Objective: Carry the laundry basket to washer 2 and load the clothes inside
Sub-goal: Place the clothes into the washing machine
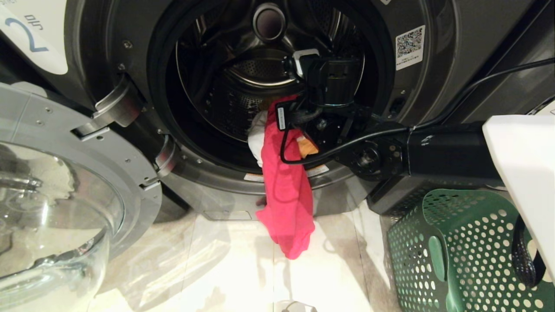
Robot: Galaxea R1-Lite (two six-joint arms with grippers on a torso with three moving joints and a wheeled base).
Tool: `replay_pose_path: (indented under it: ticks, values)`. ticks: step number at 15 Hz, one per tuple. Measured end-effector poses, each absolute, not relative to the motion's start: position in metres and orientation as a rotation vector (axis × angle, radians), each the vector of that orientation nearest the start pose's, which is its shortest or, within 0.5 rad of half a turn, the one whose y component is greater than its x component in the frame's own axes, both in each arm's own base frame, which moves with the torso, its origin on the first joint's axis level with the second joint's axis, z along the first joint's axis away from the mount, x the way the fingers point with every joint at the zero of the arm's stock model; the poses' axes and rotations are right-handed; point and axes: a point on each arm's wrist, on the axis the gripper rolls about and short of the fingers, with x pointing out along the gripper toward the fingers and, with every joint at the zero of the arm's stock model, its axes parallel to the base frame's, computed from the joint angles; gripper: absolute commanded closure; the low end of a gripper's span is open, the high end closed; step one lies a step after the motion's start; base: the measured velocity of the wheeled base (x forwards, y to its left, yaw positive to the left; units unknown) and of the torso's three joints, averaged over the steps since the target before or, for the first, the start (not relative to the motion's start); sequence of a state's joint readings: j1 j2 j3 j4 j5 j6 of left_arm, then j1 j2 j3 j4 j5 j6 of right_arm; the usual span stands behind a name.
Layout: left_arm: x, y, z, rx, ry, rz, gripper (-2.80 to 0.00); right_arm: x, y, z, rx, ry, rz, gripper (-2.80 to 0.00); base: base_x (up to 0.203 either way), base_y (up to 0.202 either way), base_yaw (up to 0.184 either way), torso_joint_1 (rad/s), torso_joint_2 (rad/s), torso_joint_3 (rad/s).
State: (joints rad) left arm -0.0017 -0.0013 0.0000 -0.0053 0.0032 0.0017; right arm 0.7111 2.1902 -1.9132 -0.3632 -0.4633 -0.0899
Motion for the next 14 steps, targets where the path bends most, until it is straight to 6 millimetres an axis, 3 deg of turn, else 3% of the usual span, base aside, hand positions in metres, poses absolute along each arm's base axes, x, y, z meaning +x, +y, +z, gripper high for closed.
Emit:
replay_pose_path:
  ticks: [4,6,11,14]
  values:
    - [-0.023,0.000,0.076,0.002,-0.007,0.001,0.00,0.354,0.291,0.276,-0.054,-0.061,0.245,-2.80,0.000,0.000,0.000,0.000,0.00,0.000]
    - [-0.023,0.000,0.076,0.002,-0.007,0.001,0.00,0.344,0.284,0.263,-0.102,0.032,0.257,-2.80,0.000,0.000,0.000,0.000,0.00,0.000]
    - [-0.023,0.000,0.076,0.002,-0.007,0.001,0.00,0.288,0.262,0.218,-0.135,0.360,0.300,-2.80,0.000,0.000,0.000,0.000,0.00,0.000]
    - [-0.023,0.000,0.076,0.002,-0.007,0.001,0.00,0.258,0.255,0.204,-0.123,0.510,0.319,-2.80,0.000,0.000,0.000,0.000,0.00,0.000]
